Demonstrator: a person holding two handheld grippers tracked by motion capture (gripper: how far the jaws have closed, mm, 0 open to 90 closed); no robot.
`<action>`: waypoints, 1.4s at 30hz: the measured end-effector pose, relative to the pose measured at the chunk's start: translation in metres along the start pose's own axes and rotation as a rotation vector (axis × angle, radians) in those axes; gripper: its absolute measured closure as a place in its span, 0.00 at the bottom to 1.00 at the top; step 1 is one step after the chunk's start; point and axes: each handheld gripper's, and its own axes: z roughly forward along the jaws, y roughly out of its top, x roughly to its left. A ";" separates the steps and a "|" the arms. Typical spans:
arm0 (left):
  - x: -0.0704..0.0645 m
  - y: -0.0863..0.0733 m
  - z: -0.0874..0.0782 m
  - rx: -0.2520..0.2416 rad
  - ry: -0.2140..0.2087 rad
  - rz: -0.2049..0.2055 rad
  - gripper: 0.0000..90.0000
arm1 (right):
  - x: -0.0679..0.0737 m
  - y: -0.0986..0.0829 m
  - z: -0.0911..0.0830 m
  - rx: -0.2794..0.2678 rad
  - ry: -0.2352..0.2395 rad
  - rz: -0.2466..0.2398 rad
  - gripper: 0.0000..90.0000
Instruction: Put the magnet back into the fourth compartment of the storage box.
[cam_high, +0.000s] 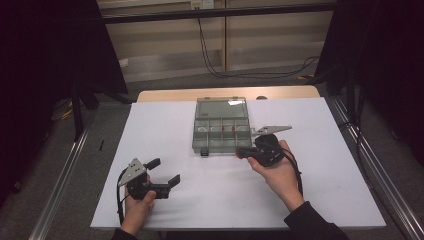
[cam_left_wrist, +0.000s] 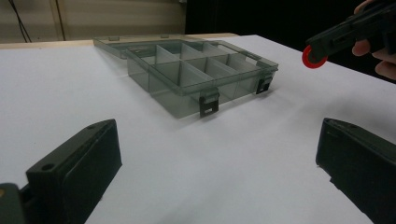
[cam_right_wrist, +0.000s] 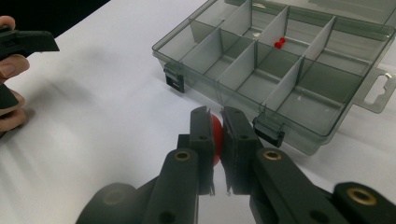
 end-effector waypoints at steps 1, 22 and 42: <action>0.000 0.000 0.000 0.000 0.000 -0.001 0.00 | 0.000 0.000 0.000 0.001 -0.001 -0.001 0.93; 0.001 0.000 0.000 0.000 0.006 -0.005 0.00 | -0.016 0.019 -0.002 -0.002 -0.037 0.001 0.93; -0.001 0.000 0.000 0.002 0.006 0.006 0.00 | -0.047 0.055 0.012 -0.017 -0.089 0.062 0.93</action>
